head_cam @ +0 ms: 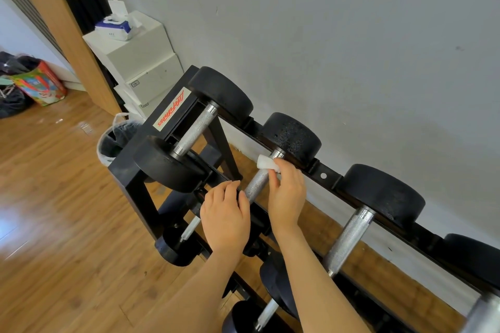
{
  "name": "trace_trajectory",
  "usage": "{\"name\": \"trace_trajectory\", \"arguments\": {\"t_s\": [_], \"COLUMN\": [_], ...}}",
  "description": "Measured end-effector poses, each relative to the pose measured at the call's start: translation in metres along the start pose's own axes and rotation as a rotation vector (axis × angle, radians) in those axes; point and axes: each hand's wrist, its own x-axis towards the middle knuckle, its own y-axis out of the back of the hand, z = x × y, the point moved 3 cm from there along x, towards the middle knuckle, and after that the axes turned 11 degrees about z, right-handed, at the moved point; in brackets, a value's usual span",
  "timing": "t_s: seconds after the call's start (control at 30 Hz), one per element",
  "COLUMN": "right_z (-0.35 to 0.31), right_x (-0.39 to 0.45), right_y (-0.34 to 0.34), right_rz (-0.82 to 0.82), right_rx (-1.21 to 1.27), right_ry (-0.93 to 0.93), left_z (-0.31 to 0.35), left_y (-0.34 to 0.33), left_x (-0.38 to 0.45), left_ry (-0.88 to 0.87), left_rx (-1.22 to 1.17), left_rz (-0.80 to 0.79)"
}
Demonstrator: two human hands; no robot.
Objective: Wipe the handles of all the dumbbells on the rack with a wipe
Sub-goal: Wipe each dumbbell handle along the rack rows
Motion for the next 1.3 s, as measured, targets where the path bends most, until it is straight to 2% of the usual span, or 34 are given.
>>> {"name": "trace_trajectory", "arguments": {"t_s": [0.13,0.33,0.6,0.7,1.0,1.3], "right_z": [0.003,-0.005,-0.007,-0.007,-0.008,-0.003], "right_x": [-0.01,-0.013,-0.009,-0.011,-0.015,-0.01], "right_y": [-0.004,-0.008,-0.017,-0.013,-0.012,-0.014], "right_rz": [0.026,0.159,0.203,0.198,0.209,0.214], "right_rx": [0.066,0.196,0.185,0.261,0.234,0.259], "right_ry": [-0.061,-0.174,-0.31,-0.381,-0.29,-0.311], "left_z": [0.001,-0.001,0.0,0.0,0.001,0.002], "left_y": [0.001,0.0,0.0,0.001,0.003,0.004], "left_x": [0.001,0.0,0.001,0.001,0.001,0.001], "left_ry": [-0.017,-0.011,-0.003,-0.006,-0.02,-0.014], "left_rx": [0.004,0.007,0.001,-0.002,-0.007,-0.024], "left_rz": [0.006,-0.013,-0.031,-0.019,-0.014,-0.008]}}
